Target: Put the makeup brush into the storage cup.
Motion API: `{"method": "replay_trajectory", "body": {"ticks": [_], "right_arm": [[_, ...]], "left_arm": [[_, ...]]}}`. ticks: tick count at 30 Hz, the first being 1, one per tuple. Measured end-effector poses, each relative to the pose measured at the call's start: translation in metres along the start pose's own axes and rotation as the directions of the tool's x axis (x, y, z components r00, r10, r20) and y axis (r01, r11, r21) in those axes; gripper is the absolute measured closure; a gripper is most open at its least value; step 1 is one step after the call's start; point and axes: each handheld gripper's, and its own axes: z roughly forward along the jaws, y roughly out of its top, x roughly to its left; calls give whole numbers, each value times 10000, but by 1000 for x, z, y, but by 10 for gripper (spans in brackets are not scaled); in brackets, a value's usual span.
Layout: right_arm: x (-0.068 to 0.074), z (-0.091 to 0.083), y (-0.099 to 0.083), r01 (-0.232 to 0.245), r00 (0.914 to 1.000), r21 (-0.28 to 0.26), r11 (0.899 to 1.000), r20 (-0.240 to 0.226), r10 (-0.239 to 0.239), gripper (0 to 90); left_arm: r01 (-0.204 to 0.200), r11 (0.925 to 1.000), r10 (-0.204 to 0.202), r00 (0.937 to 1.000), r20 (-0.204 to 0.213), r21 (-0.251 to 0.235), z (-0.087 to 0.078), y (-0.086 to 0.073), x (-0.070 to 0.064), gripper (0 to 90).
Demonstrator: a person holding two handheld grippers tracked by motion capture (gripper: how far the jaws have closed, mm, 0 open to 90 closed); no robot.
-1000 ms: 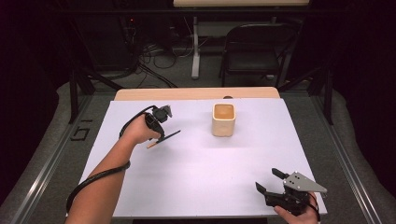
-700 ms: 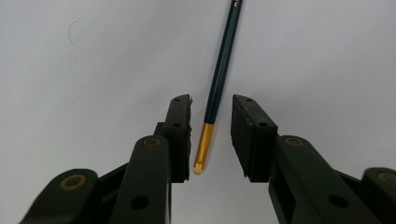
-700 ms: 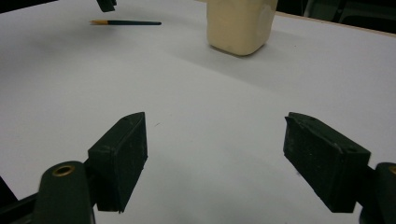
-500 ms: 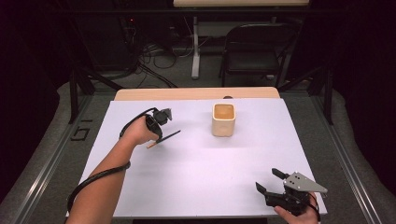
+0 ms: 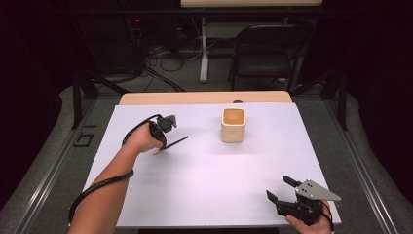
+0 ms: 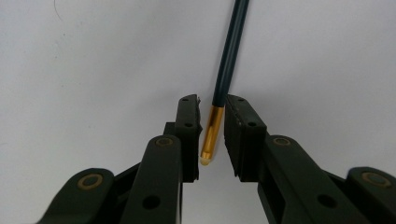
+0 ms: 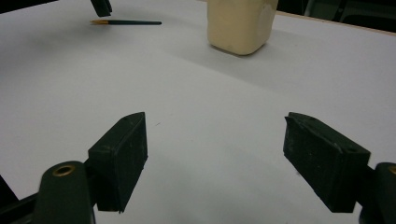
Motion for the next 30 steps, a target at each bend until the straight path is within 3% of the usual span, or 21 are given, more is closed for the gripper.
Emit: {"method": "replay_trajectory", "body": {"ticks": [30], "right_arm": [[0, 0, 0, -28, 10000, -7, 10000, -10, 28, 215]], "left_arm": [[30, 9998, -35, 9996, 289, 177, 9, 1, 1, 774]]}}
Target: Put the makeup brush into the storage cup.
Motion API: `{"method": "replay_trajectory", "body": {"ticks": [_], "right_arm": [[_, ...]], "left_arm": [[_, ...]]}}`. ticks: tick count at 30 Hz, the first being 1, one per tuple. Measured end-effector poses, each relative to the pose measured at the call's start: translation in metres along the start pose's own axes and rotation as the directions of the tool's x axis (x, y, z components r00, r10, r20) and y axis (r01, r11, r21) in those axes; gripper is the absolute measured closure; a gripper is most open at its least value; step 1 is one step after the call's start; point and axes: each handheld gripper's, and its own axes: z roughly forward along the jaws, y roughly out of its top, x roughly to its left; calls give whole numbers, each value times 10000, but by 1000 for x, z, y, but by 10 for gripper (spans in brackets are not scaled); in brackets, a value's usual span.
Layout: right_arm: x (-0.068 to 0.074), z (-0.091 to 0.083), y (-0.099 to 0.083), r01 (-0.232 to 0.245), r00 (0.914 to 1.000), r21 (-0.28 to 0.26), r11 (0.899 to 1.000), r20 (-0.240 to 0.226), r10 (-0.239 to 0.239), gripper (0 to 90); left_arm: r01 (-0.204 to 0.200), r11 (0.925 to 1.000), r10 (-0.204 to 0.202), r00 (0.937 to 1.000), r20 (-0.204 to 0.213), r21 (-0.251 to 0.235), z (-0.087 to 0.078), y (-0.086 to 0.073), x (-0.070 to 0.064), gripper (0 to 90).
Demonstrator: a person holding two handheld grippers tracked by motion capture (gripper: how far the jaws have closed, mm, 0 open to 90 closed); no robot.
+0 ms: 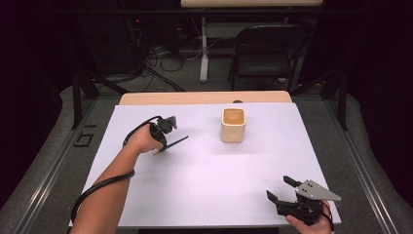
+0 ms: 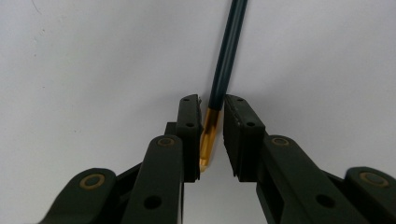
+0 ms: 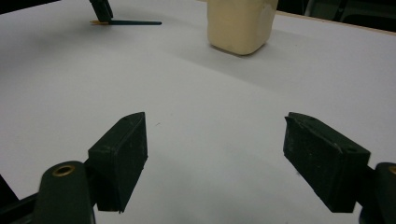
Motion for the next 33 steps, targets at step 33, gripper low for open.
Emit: {"method": "replay_trajectory", "body": {"ticks": [33], "right_arm": [[0, 0, 0, 4, 10000, 56, 10000, -10, -4, 215]], "left_arm": [[-5, 9999, 2, 9997, 248, 109, 6, 1, 0, 838]]}}
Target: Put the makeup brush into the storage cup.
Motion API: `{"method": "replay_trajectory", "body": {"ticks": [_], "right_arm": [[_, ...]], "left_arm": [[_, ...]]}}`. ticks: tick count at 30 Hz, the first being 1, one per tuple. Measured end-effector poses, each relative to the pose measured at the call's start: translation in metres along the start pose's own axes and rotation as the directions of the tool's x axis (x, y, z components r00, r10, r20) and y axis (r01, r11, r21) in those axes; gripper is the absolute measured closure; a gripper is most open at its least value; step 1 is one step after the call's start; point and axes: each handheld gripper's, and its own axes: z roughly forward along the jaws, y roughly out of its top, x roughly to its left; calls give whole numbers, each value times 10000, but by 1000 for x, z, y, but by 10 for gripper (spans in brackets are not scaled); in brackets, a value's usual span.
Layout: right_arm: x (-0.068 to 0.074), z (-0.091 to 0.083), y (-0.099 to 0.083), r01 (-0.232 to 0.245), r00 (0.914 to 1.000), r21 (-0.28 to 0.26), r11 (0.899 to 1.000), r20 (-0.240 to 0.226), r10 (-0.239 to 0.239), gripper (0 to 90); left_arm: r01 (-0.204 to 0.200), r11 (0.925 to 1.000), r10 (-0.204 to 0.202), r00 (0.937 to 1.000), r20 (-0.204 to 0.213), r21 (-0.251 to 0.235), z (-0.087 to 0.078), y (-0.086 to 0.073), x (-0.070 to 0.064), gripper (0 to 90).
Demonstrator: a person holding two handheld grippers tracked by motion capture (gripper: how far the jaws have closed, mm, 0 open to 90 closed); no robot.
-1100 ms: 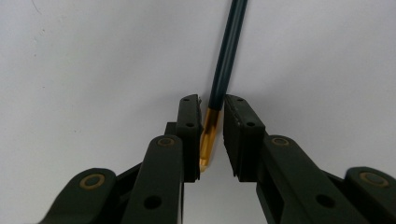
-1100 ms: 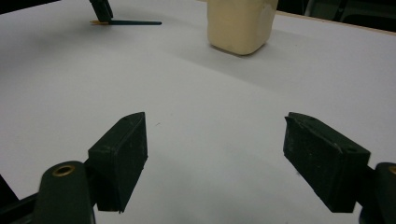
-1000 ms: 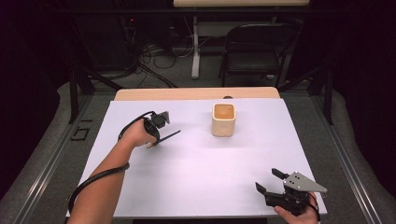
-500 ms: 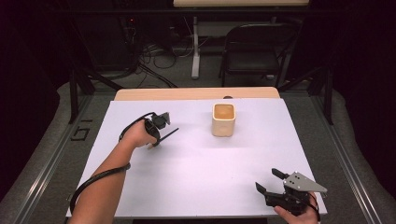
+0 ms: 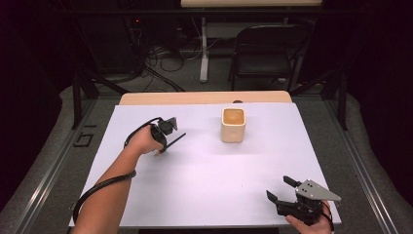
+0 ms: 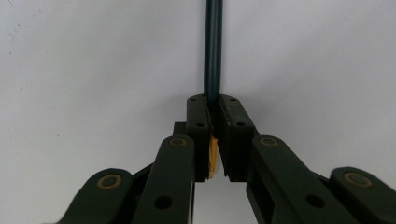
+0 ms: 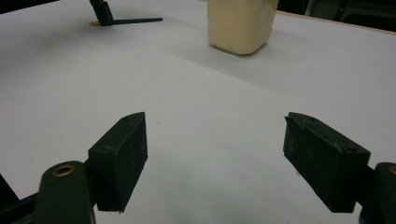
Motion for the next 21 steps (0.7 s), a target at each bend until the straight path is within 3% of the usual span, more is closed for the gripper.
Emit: {"method": "replay_trajectory", "body": {"ticks": [15, 21], "right_arm": [[0, 1, 0, 1, 10000, -59, 10000, -19, -2, 215], [0, 1, 0, 18, 10000, -76, 10000, -16, -18, 215]], "left_arm": [[53, 9999, -53, 10000, 28, -144, -1, -1, 2, 841], [5, 9996, -3, 10000, 80, -289, -9, -3, 3, 842]]}}
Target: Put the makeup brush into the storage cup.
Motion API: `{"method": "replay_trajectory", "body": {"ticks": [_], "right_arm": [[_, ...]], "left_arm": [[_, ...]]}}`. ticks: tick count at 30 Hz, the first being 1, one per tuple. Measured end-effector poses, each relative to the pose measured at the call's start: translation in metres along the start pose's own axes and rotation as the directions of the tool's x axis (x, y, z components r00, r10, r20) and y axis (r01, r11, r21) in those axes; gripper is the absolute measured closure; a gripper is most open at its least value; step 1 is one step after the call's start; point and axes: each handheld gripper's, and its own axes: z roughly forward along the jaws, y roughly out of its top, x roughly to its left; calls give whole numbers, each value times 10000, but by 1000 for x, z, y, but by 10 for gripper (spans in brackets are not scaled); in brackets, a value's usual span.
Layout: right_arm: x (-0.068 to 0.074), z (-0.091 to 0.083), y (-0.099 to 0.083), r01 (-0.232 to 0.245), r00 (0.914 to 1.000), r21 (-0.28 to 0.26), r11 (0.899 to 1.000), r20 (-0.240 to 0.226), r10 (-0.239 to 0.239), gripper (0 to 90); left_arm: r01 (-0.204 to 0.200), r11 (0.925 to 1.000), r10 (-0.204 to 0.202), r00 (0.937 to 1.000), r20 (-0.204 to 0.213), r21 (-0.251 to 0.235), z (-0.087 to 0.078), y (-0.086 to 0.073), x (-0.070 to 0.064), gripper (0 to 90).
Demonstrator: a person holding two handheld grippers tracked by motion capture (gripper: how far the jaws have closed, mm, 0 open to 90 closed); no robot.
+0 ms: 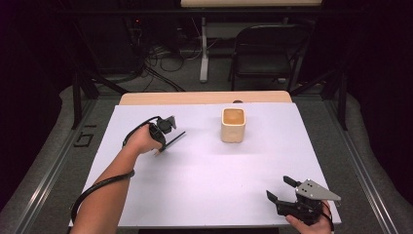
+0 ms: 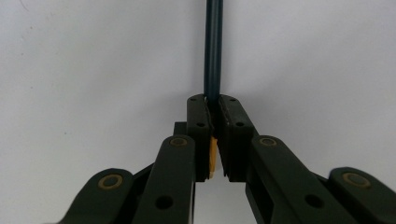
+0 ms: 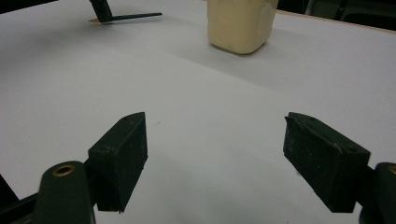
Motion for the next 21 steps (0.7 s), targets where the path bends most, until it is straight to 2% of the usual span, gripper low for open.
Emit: {"method": "replay_trajectory", "body": {"ticks": [6, 21], "right_arm": [[0, 0, 0, 27, 10000, 38, 10000, 3, -27, 215], [1, 0, 0, 64, 10000, 127, 9999, 24, -64, 215]], "left_arm": [[-100, 9997, 100, 9999, 14, -225, -12, -2, -1, 843], [-323, 9985, 332, 9993, 195, -447, -27, -7, -8, 843]]}}
